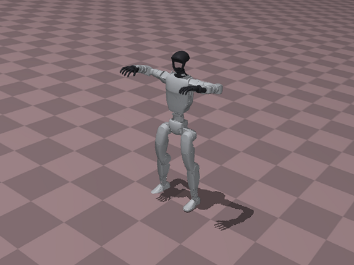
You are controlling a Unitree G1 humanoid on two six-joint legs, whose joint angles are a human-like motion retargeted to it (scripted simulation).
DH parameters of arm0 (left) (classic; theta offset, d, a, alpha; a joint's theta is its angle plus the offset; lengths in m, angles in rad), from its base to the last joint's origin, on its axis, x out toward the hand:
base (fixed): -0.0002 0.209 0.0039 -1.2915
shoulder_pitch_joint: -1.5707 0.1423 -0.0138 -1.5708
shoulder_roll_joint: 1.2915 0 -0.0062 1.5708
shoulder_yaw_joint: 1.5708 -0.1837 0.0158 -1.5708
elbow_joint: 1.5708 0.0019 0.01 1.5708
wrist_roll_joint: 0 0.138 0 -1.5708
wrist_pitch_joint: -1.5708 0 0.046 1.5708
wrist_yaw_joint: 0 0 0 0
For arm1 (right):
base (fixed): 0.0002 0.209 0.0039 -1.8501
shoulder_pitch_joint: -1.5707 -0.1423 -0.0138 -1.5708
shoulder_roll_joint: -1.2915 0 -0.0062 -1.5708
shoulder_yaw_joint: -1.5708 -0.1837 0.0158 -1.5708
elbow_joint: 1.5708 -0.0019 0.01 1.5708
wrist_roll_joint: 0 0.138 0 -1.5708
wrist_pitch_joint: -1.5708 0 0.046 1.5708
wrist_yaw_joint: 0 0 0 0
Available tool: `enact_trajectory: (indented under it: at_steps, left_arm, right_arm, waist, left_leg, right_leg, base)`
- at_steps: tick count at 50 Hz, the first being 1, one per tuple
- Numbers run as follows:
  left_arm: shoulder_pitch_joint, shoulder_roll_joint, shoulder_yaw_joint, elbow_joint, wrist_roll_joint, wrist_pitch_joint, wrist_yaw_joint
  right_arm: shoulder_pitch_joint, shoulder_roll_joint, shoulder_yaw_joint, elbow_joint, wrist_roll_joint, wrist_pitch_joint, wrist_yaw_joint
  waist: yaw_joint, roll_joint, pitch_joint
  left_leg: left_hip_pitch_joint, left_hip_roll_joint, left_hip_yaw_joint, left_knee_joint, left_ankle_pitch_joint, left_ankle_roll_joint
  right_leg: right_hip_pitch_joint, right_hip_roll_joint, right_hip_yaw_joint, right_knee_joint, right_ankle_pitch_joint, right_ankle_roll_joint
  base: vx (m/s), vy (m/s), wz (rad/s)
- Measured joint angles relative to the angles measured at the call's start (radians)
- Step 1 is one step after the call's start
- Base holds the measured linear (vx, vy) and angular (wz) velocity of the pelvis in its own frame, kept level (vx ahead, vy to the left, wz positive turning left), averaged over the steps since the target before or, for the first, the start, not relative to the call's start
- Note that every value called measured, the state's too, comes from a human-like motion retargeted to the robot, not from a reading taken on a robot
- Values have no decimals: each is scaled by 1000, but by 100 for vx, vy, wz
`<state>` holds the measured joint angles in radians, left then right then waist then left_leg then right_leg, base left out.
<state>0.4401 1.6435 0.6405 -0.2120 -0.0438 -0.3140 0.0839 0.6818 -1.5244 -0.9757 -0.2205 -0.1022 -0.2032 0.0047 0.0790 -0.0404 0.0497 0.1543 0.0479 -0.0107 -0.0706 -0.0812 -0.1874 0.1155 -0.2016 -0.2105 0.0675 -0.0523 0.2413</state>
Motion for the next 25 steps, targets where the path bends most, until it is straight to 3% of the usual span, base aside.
enact_trajectory:
  at_steps: [25]
  left_arm:
    - [-6,-14,16,11,8,4,5]
  right_arm:
    - [-11,13,7,3,6,1,2]
  waist:
    - [-8,-4,11]
  left_leg:
    - [-30,14,4,-4,17,2]
  right_leg:
    - [-33,15,7,-4,8,0]
  base:
    - [0,0,0]
